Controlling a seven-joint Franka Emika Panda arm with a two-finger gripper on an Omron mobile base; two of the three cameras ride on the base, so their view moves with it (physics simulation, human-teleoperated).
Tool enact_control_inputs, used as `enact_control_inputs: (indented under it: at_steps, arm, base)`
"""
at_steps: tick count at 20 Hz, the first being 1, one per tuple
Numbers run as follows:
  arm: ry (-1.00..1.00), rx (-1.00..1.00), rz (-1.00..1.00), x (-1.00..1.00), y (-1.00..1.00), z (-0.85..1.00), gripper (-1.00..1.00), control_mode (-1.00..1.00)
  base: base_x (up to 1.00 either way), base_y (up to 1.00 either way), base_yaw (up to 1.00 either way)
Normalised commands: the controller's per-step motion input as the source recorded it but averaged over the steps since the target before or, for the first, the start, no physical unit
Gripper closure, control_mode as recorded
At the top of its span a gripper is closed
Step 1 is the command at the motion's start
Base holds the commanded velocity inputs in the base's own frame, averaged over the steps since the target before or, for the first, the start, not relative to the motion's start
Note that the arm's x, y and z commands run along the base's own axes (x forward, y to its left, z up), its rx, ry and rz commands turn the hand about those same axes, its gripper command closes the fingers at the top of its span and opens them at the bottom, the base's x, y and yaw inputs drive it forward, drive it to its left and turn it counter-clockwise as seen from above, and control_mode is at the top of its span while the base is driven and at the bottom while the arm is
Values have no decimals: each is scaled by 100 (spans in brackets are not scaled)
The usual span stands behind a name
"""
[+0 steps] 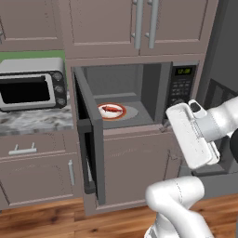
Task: Transport the fish from the fridge to the microwave and turn on the microwave.
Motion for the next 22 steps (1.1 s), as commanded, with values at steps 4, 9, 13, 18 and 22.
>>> enact_control_inputs:
  at_steps: [4, 9, 13, 18, 22]
  arm:
    - [-2, 0, 23, -47, 20, 8, -100, -100]
    - [-7, 0, 15, -47, 28, 1, -100, -100]
    - [-9, 0, 9, -47, 34, 0, -100, -100]
    - [0, 0, 6, -37, 45, 0, -100, -100]
    - [0, 0, 0, -38, 43, 0, -100, -100]
  base:
    - [0, 0, 0]
    - [0, 0, 0]
    - [0, 0, 0]
    - [0, 0, 0]
    - [0, 0, 0]
